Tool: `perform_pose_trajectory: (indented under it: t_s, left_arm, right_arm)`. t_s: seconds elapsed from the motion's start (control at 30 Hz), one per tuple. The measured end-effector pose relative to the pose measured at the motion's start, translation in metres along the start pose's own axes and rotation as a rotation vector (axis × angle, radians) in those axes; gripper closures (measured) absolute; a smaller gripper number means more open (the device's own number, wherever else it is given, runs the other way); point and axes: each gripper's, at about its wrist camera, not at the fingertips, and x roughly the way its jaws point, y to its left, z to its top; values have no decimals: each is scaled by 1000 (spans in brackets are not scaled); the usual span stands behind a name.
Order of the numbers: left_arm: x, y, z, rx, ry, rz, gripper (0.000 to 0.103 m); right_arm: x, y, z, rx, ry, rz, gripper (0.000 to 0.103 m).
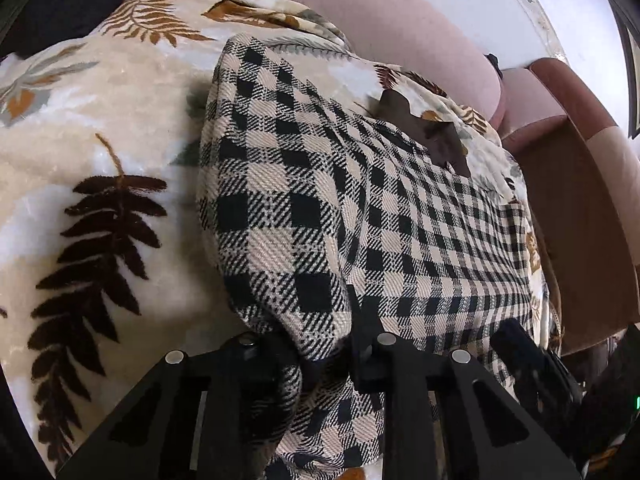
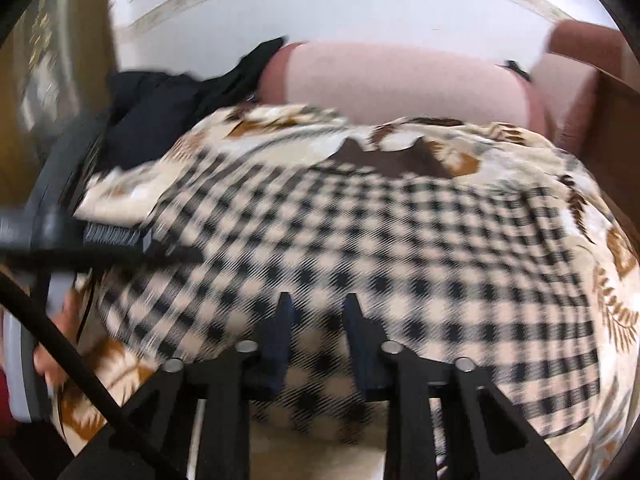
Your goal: Fold large clothes
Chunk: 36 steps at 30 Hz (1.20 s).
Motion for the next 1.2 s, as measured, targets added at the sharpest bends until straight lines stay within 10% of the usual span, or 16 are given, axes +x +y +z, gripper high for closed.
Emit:
perform_pose_trajectory:
  t_s: [0.23,0.5,0.7,1.2]
  left_arm:
    - [0,-4,-5,14,-17,64,72]
    - [-24,-51,3,43,-48,172,89]
    - [-33,-121,25,77,-68,100,90]
    - [85,-298,-23,304,62,131,90]
  right_arm:
    - [43,-31,-7,90,171,87,80]
    - [58,-85,-9,313,232,330,88]
    - [62,-103,-20,445,225,451,94]
    - [-36,-271,-44,858,-16,253,86]
